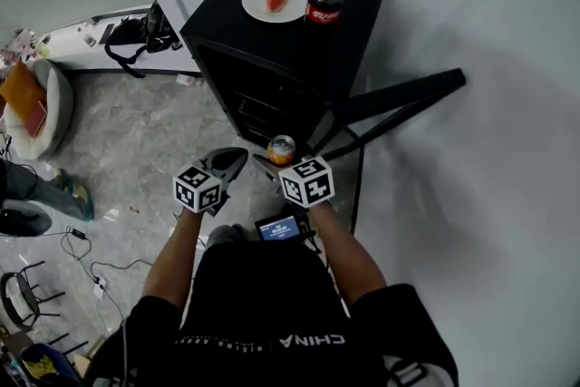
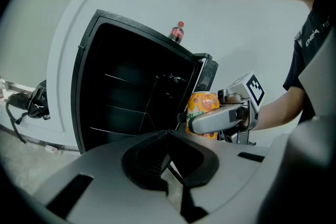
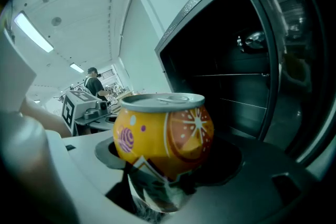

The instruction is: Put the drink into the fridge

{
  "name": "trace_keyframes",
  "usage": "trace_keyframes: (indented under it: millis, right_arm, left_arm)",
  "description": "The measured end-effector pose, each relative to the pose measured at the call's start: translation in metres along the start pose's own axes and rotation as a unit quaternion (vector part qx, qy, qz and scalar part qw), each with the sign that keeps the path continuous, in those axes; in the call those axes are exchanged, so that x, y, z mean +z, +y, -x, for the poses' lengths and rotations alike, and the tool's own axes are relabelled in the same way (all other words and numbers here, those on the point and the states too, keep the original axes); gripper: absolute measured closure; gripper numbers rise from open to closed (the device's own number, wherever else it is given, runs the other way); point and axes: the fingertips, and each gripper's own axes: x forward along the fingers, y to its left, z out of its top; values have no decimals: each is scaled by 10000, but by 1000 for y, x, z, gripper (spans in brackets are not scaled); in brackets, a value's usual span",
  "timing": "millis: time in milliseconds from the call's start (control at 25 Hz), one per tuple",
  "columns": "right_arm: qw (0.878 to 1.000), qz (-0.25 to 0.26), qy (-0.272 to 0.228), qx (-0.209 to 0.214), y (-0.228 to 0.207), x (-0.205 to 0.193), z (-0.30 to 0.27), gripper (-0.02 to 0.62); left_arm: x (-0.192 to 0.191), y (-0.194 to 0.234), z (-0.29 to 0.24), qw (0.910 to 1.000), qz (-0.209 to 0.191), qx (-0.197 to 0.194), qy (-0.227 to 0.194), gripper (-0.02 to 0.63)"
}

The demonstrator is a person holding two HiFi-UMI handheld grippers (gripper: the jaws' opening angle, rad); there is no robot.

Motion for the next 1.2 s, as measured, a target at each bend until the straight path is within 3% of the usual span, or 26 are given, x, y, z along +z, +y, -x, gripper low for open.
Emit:
trace_keyframes:
  millis: [680,1200]
  right_arm:
    - [9977,-334,-264,-524,-2,23,-23,246]
    - [9977,-346,-174,-564,-5,19,-28,247]
  left_arm:
    - [11,33,5,9976,-399,-496,257,595]
    - [8,41,5,9974,-436,-472,331,594]
